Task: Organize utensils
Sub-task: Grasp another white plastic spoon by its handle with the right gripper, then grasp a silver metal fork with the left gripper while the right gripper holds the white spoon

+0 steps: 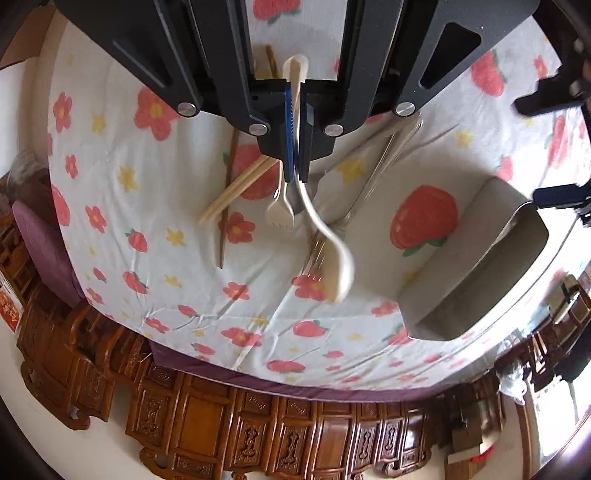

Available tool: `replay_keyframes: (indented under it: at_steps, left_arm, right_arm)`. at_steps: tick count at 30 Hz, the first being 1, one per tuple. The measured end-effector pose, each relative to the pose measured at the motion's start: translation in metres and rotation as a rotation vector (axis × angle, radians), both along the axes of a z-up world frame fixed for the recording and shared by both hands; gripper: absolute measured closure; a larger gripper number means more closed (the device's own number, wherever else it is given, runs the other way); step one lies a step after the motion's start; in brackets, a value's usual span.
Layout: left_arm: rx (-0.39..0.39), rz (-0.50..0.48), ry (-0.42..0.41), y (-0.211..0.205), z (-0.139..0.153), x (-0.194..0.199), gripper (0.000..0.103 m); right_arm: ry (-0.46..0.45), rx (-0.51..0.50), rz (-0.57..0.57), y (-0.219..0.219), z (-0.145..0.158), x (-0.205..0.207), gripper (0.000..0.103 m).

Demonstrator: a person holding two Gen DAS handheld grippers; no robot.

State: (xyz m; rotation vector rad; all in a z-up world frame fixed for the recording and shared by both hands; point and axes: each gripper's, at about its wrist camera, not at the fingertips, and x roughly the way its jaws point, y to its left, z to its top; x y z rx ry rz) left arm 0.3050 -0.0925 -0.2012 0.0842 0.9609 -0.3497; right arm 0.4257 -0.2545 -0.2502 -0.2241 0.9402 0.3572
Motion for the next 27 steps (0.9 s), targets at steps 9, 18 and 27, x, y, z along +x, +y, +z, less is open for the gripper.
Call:
replay_keyframes:
  at_steps: [9, 18, 27]
  left_arm:
    - [0.008, -0.012, 0.032, -0.027, -0.013, 0.007, 0.026]
    - [0.041, -0.012, 0.040, -0.034, -0.017, 0.006, 0.026]
    - [0.045, 0.001, 0.050, -0.040, -0.022, 0.020, 0.026]
  right_arm:
    - [-0.044, 0.133, -0.031, -0.038, 0.018, -0.035, 0.101]
    - [-0.052, 0.216, -0.071, -0.056, 0.029, -0.041, 0.101]
    - [-0.100, 0.240, -0.136, -0.087, 0.037, -0.058, 0.101]
